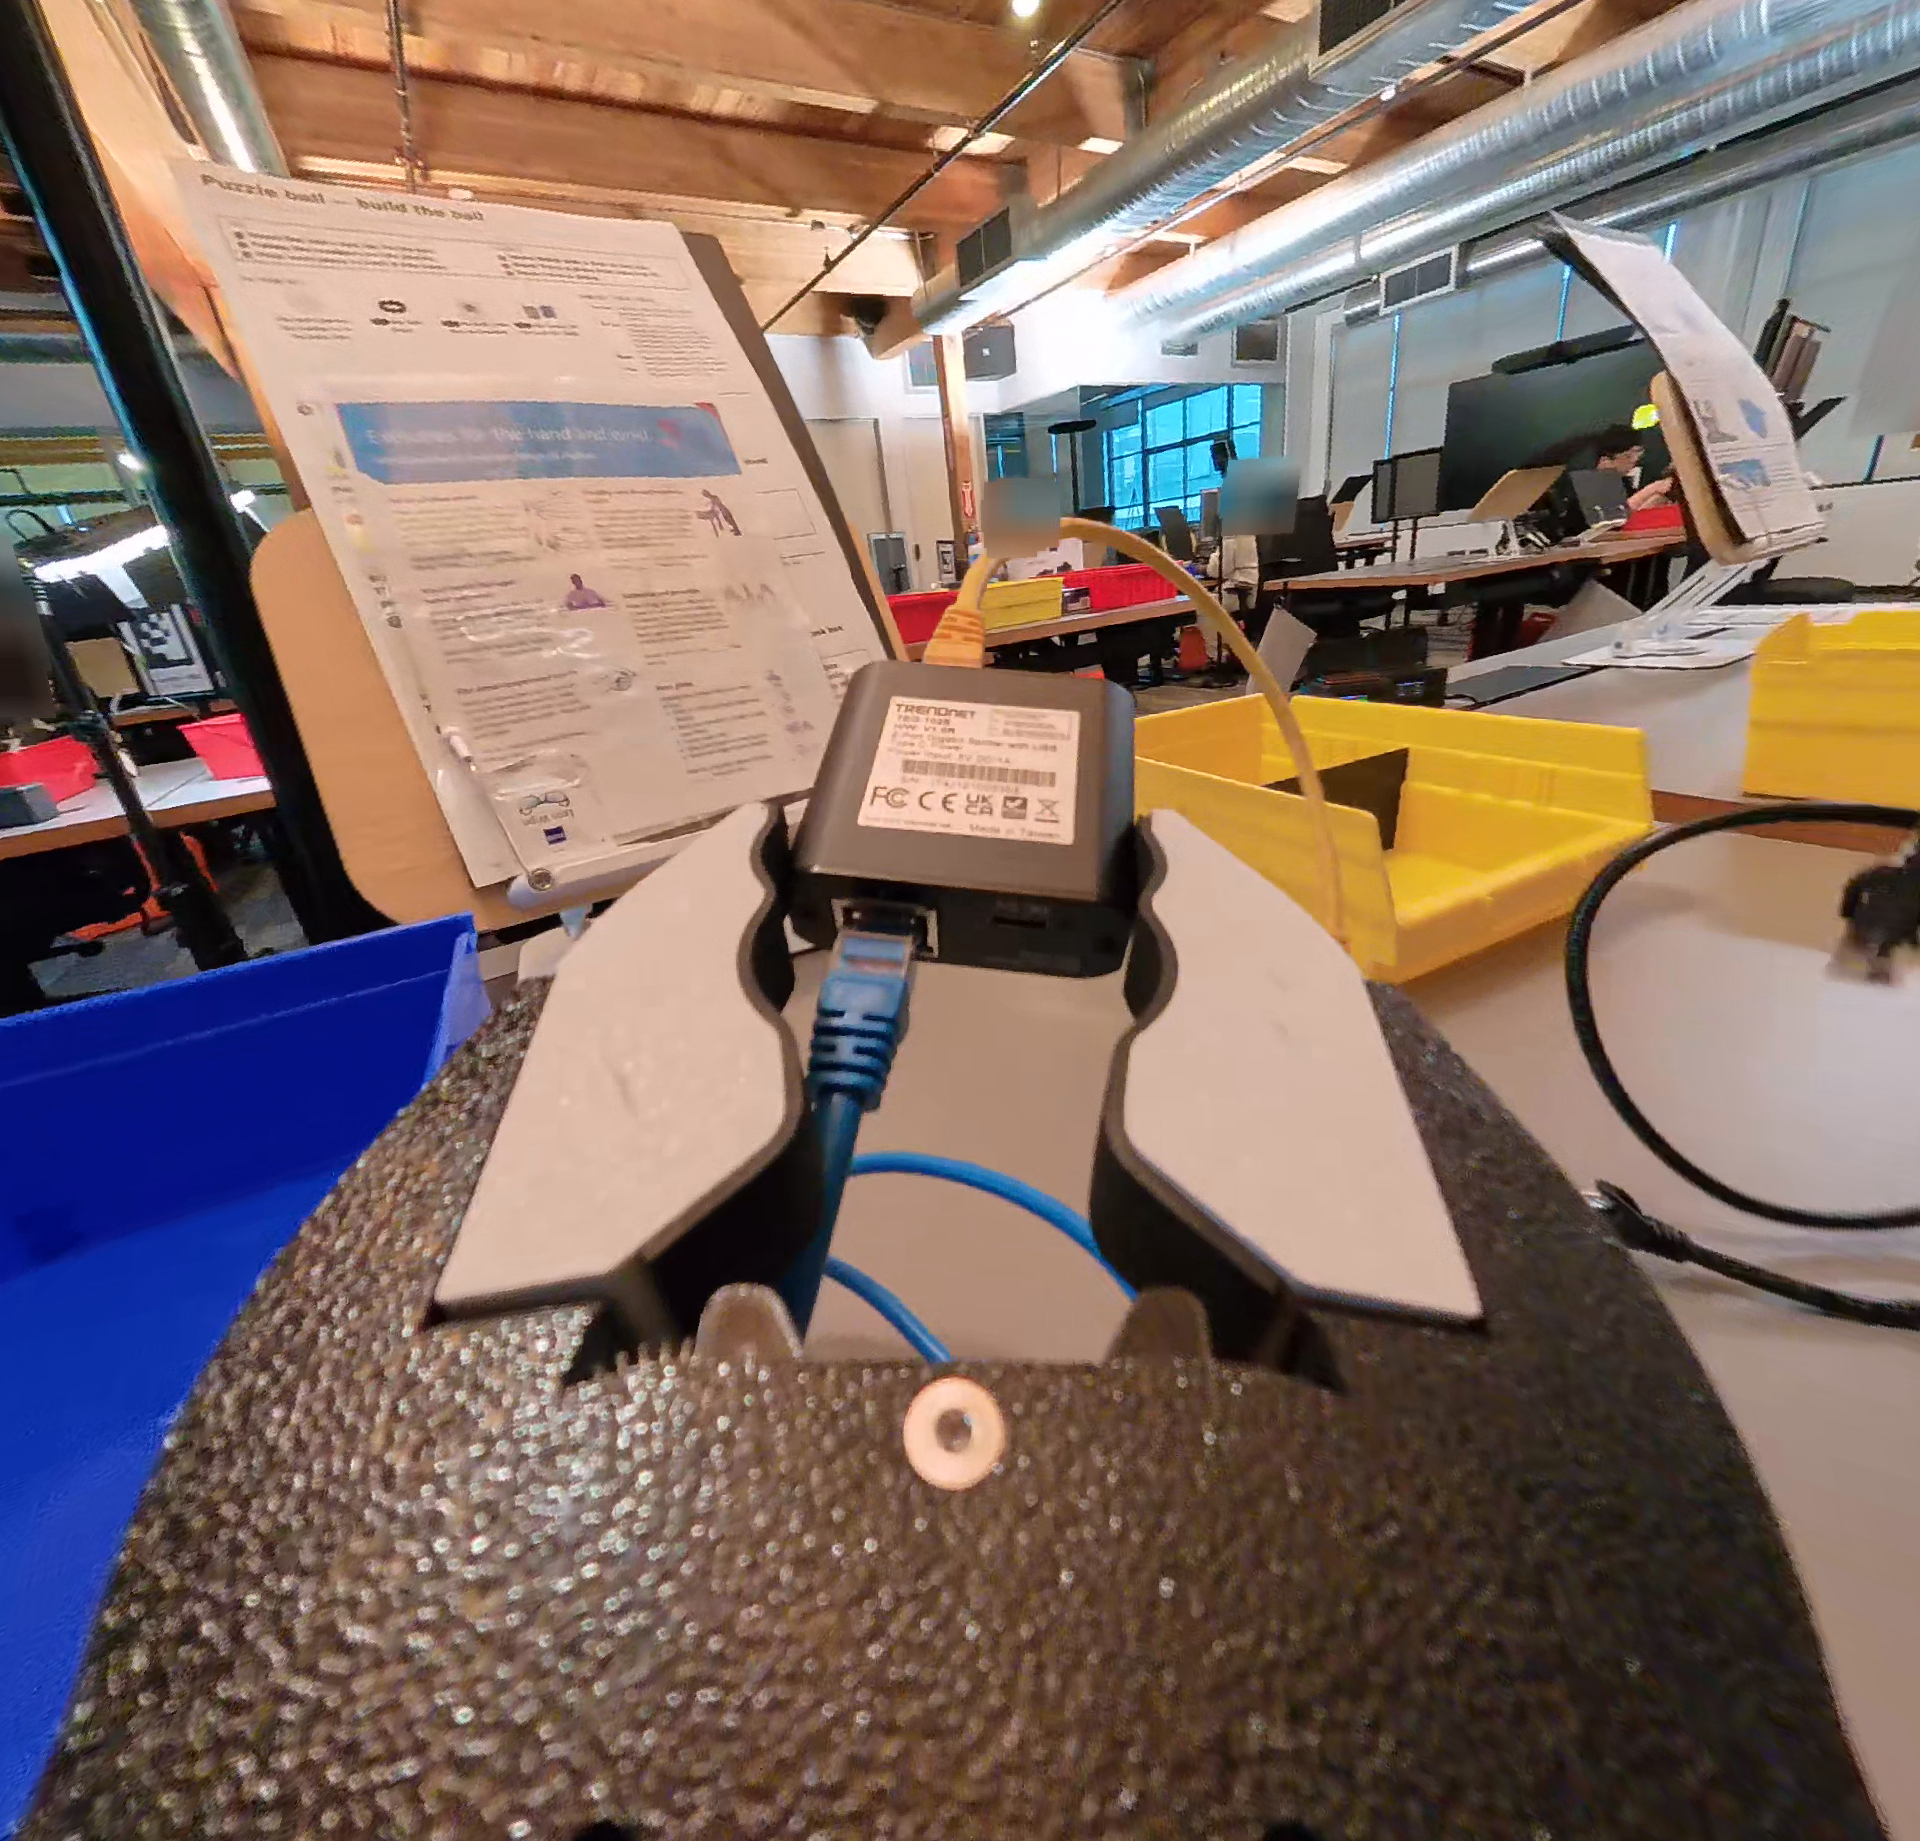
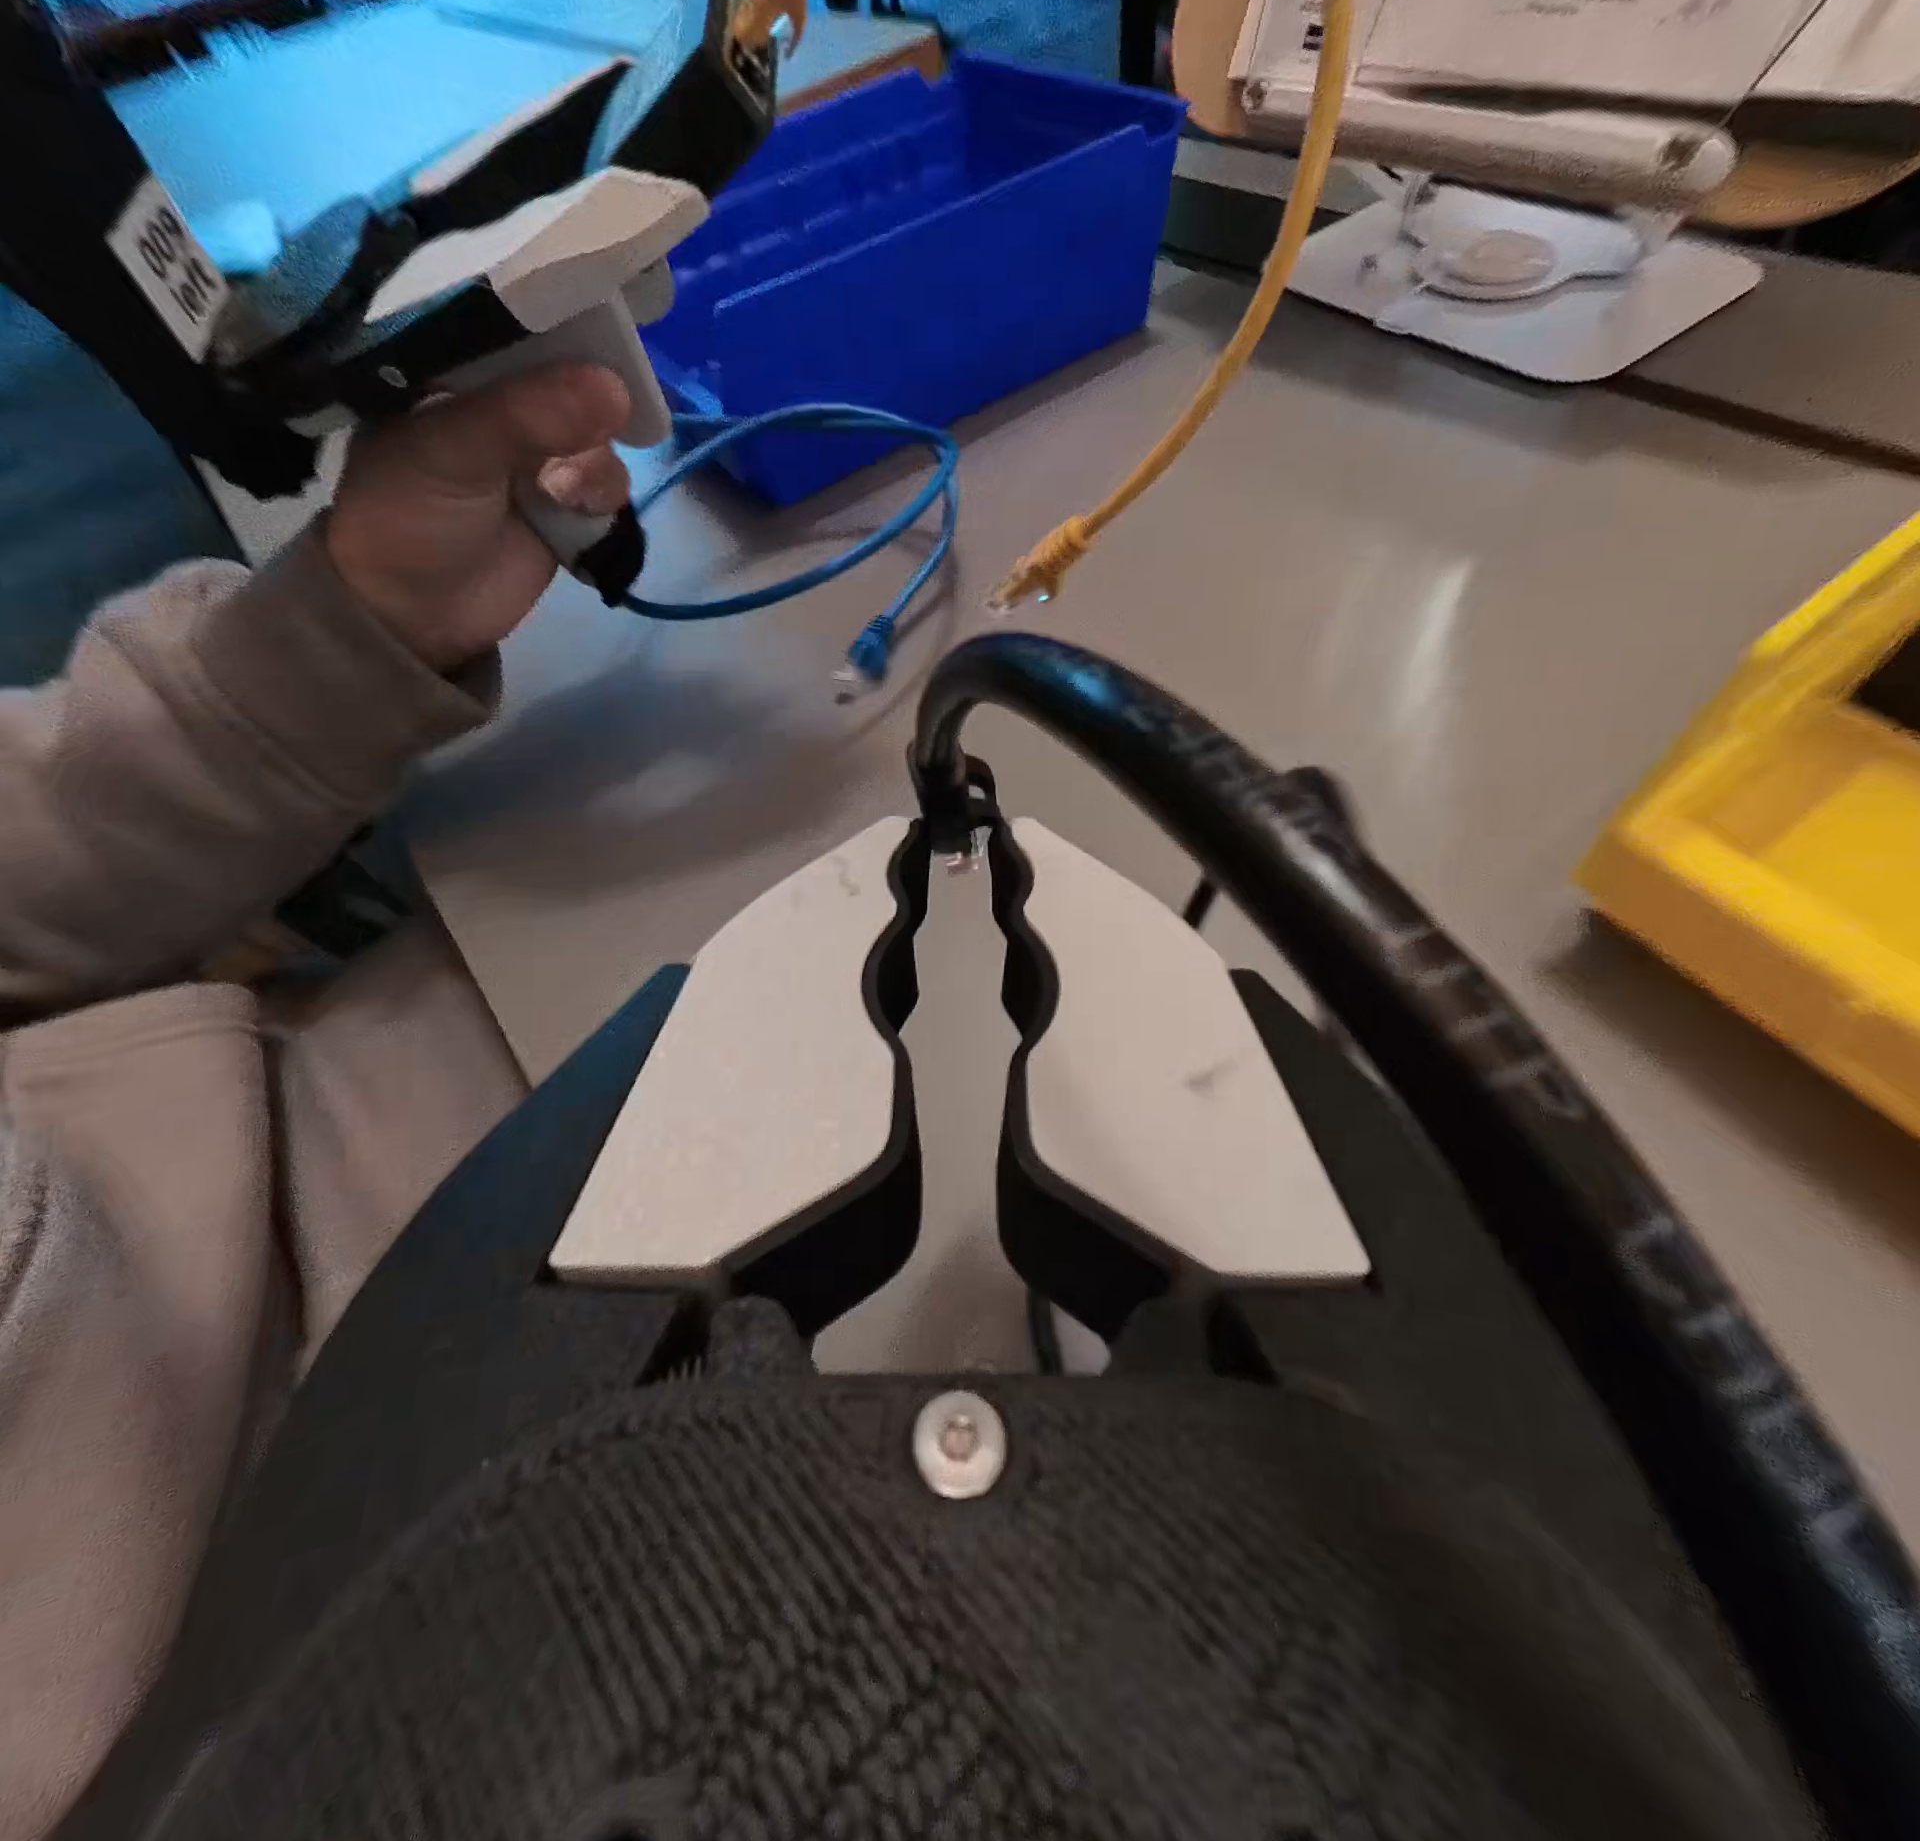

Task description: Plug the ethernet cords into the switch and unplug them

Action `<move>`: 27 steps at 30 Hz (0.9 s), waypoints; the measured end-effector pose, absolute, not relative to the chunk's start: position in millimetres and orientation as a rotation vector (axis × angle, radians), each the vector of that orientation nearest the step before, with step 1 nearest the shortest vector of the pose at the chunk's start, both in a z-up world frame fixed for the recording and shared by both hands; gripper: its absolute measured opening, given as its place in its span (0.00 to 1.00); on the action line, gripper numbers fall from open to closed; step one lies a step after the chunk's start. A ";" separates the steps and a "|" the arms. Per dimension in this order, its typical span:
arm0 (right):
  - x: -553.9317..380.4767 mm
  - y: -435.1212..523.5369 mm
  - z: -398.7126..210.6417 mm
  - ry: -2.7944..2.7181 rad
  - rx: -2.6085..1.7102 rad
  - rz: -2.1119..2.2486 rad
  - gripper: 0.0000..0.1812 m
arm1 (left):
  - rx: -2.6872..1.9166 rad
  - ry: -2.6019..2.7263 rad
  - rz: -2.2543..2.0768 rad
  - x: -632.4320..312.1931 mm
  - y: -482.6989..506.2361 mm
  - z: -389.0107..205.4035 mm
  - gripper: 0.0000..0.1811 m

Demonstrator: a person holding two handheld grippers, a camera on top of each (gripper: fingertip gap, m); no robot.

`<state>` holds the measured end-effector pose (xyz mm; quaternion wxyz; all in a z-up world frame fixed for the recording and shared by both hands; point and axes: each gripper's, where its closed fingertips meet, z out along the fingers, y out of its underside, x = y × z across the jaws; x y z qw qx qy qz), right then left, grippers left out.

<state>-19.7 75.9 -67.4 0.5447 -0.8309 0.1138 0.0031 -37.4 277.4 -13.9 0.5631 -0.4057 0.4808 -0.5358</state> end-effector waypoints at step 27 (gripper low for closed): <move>217.1 78.1 -52.3 0.109 -2.565 -0.098 0.05 | -0.956 1.243 -1.236 -22.2 274.0 -43.5 0.34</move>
